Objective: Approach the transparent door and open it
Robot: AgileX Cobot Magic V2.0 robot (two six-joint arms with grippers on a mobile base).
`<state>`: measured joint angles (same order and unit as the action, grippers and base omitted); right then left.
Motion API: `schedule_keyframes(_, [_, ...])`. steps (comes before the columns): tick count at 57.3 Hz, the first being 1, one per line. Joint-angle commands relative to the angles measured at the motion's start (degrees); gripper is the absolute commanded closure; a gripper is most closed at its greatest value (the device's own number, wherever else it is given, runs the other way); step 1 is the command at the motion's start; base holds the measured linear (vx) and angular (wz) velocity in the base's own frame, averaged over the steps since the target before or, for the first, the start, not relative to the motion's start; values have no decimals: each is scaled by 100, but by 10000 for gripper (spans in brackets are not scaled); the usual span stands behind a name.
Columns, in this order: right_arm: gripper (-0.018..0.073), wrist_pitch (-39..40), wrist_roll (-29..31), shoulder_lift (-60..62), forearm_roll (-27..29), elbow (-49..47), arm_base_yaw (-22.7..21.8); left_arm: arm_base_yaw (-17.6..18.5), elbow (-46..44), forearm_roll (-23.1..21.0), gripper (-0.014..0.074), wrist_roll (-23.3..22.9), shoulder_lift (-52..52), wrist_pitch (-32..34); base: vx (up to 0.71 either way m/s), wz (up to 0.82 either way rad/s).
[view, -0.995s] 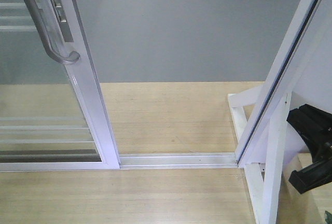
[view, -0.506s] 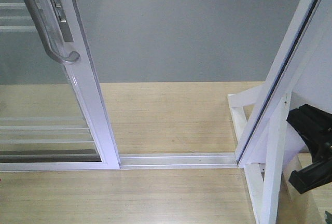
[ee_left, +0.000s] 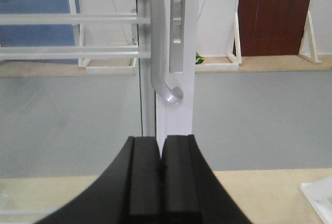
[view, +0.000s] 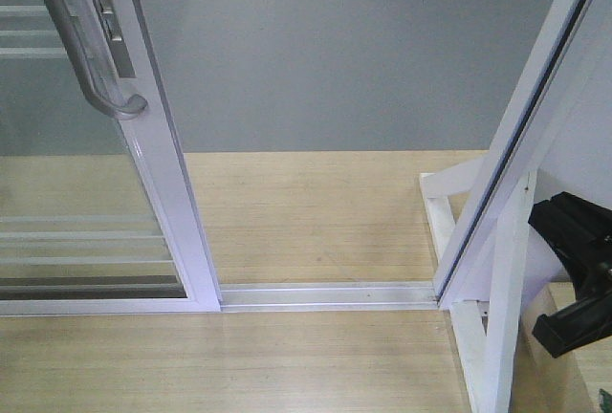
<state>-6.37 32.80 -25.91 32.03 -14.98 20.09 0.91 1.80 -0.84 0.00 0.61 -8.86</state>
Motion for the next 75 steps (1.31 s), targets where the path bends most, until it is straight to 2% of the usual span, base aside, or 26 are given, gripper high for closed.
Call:
schedule_keyframes(1, [564, 379, 45, -17, 5, -167, -26, 34, 88, -56, 596, 0, 89, 223, 0, 0])
schedule_keyframes(42, [564, 379, 45, -17, 5, -167, -26, 34, 83, -56, 594, 0, 89, 150, 0, 0])
schedule_keyframes(50, [564, 347, -49, 59, -290, -167, -26, 34, 83, -56, 594, 0, 89, 150, 0, 0])
schedule_keyframes(55, [564, 121, -553, 300, -716, -167, -26, 34, 83, -56, 594, 0, 89, 150, 0, 0])
schedule_keyframes(63, [564, -418, -1752, 749, -1943, -167, -26, 34, 83, -56, 594, 0, 89, 150, 0, 0])
schedule_keyframes(67, [564, -583, -2261, 926, -2379, -140, -26, 34, 83, -56, 594, 0, 89, 150, 0, 0])
schedule_keyframes(71, [564, -391, -2542, 1112, -2570, 72, -26, 34, 83, -56, 594, 0, 89, 150, 0, 0])
schedule_keyframes(75, [564, -20, -2647, 1380, -2530, 484, -26, 34, 83, -56, 594, 0, 89, 150, 0, 0])
